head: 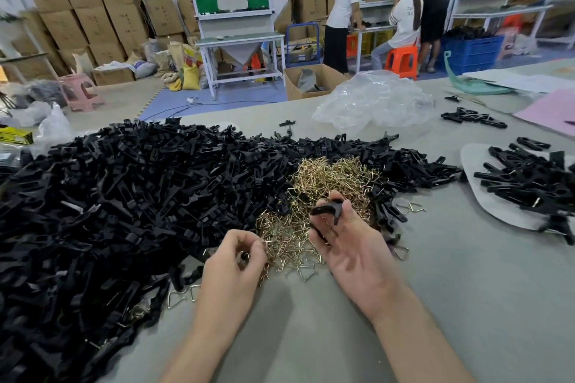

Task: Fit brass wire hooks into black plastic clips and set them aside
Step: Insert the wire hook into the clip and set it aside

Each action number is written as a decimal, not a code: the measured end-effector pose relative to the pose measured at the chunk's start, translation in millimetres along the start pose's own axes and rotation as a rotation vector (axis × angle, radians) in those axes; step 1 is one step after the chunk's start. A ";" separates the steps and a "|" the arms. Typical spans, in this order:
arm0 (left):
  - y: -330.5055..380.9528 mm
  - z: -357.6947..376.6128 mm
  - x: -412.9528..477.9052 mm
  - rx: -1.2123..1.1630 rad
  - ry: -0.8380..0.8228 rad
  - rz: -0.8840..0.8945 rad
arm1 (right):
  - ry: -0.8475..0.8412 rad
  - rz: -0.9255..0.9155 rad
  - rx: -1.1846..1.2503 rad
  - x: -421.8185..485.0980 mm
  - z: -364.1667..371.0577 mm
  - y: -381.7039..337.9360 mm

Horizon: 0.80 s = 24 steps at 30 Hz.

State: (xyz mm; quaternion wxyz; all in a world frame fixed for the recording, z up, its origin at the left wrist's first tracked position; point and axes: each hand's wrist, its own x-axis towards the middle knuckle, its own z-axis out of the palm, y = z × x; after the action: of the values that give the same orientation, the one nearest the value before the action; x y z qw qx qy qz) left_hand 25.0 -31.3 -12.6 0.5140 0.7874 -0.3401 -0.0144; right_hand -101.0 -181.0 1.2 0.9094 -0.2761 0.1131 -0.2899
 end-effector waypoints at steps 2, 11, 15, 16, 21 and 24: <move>-2.5 2.5 0.1 0.020 -0.013 -0.003 | -0.027 0.053 -0.060 1.1 5.3 6.4; -13.7 -16.4 1.2 0.496 -0.247 0.313 | 0.017 0.091 -0.197 10.9 8.3 15.7; -10.5 -20.5 2.4 0.541 -0.228 0.342 | 0.016 0.113 -0.213 11.7 8.2 17.6; -10.4 -20.4 2.4 0.540 -0.217 0.341 | 0.017 0.114 -0.216 12.0 8.5 18.1; -9.7 -19.6 1.1 0.375 -0.087 0.260 | 0.034 0.114 -0.191 12.0 10.6 17.6; 0.7 -18.5 0.5 0.132 0.028 0.149 | 0.053 0.115 -0.129 11.4 10.1 17.1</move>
State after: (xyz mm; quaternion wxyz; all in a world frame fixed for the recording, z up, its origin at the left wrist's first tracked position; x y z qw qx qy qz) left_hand 31.9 -17.0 -3.2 0.4655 0.7920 -0.3908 0.0572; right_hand -80.2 -171.6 -0.7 0.9015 -0.3194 0.1713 -0.2364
